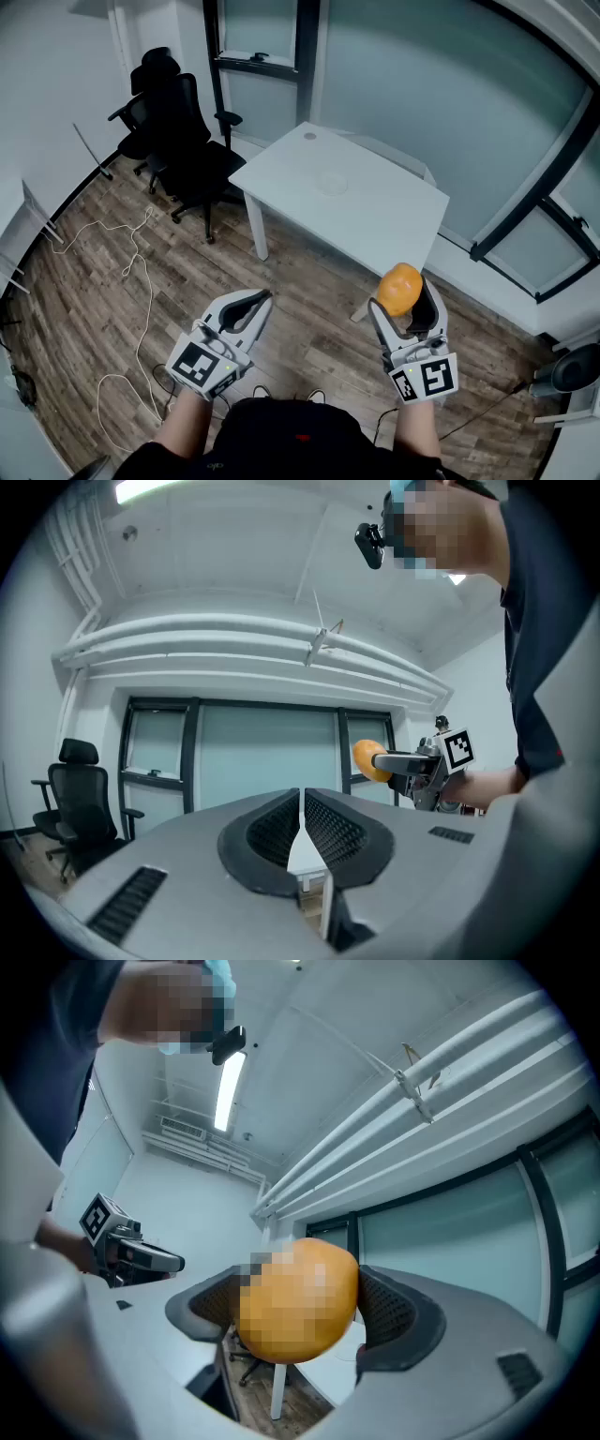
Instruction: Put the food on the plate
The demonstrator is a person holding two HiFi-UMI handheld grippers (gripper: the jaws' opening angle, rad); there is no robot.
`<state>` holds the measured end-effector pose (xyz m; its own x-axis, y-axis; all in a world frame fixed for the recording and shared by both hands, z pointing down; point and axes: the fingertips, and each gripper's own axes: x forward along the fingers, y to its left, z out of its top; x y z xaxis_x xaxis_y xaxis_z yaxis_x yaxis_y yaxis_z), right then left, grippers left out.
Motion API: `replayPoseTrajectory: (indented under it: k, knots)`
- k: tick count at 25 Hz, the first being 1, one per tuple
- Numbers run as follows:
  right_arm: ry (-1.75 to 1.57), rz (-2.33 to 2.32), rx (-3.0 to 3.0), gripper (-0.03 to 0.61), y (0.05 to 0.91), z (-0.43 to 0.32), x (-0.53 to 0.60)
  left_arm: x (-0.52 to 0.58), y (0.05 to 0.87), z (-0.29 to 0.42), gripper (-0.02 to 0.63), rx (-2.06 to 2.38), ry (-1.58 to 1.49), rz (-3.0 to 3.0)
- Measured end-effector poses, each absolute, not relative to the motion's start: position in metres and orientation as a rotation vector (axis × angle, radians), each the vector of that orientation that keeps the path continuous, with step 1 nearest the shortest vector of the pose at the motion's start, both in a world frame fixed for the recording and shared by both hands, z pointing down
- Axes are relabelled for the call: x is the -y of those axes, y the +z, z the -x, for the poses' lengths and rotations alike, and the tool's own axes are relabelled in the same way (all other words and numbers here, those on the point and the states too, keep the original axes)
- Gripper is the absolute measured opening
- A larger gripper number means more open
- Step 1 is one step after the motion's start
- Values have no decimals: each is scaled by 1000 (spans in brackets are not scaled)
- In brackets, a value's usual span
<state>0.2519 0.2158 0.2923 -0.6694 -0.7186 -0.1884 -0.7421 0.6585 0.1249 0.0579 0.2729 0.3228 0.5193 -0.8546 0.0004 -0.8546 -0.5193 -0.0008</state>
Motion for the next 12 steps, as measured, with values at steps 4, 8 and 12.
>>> replayPoseTrajectory:
  k: [4, 8, 12]
  knots:
    - [294, 1213, -2742, 379, 292, -244, -220, -279, 323, -51, 35, -1535, 9, 2735]
    - [294, 1225, -2734, 379, 292, -240, -218, -280, 325, -46, 35, -1537, 4, 2737]
    - [304, 1222, -2736, 380, 292, -233, -219, -281, 327, -41, 35, -1544, -2, 2746]
